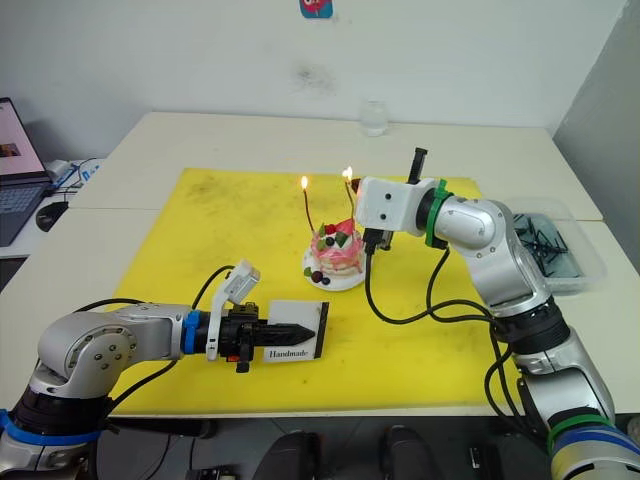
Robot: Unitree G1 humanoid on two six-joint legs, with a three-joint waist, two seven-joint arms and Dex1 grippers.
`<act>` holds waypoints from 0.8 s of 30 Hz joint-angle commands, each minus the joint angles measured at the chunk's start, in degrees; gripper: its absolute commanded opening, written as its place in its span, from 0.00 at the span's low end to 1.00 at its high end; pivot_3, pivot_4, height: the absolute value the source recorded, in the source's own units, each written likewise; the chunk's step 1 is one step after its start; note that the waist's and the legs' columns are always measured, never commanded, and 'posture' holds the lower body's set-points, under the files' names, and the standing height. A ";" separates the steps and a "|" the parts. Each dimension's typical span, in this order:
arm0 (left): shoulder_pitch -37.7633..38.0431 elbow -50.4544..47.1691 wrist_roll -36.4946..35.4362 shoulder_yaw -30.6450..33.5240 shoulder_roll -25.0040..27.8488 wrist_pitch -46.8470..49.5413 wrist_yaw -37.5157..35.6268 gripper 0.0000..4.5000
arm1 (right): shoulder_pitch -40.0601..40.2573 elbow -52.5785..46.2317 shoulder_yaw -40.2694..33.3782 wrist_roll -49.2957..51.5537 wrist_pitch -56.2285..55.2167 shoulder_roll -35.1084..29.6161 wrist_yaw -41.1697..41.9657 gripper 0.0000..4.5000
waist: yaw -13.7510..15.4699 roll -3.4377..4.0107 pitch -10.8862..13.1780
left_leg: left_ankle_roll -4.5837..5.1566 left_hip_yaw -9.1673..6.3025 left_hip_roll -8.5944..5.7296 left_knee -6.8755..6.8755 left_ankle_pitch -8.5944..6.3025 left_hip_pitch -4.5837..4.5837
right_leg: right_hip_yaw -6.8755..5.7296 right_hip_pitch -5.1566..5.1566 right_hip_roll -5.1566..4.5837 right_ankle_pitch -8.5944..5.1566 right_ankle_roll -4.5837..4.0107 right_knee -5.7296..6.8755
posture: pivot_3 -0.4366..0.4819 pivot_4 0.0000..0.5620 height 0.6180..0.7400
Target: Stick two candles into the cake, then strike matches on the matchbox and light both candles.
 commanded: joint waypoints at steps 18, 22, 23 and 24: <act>-0.28 -1.79 -0.57 -0.37 -5.80 -0.63 3.36 0.00 | 20.69 -6.18 -41.09 15.62 41.54 -2.28 -14.07 0.00 | -0.32 0.06 -0.03 | 0.01 0.05 -0.02 -0.01 0.00 0.06 | 0.07 0.03 0.01 0.01 0.03 0.03 | 0.48 0.27 1.00; -0.30 -1.95 -0.47 -0.64 -6.97 -0.58 4.06 0.00 | 18.00 0.03 -42.29 17.37 42.87 -1.09 -18.26 0.00 | -0.37 0.09 -0.03 | 0.01 0.04 -0.02 -0.02 0.00 0.05 | 0.07 0.03 0.07 0.02 0.04 0.03 | 0.48 0.27 1.00; -0.16 -2.06 -0.51 -0.70 -7.18 -0.64 4.26 0.00 | 17.26 2.32 -41.91 17.36 42.81 -1.17 -19.23 0.00 | -0.44 0.10 -0.04 | 0.01 0.05 -0.03 -0.02 0.00 0.06 | 0.09 0.03 0.08 0.02 0.04 0.02 | 0.48 0.27 1.00; 0.00 -2.18 -0.49 -0.79 -7.44 -0.72 4.52 0.00 | 16.42 4.99 -41.76 17.21 42.02 -1.21 -20.57 0.05 | -0.44 0.11 -0.04 | 0.01 0.09 -0.03 -0.02 0.00 0.06 | 0.13 0.02 0.09 0.02 0.04 0.02 | 0.48 0.27 1.00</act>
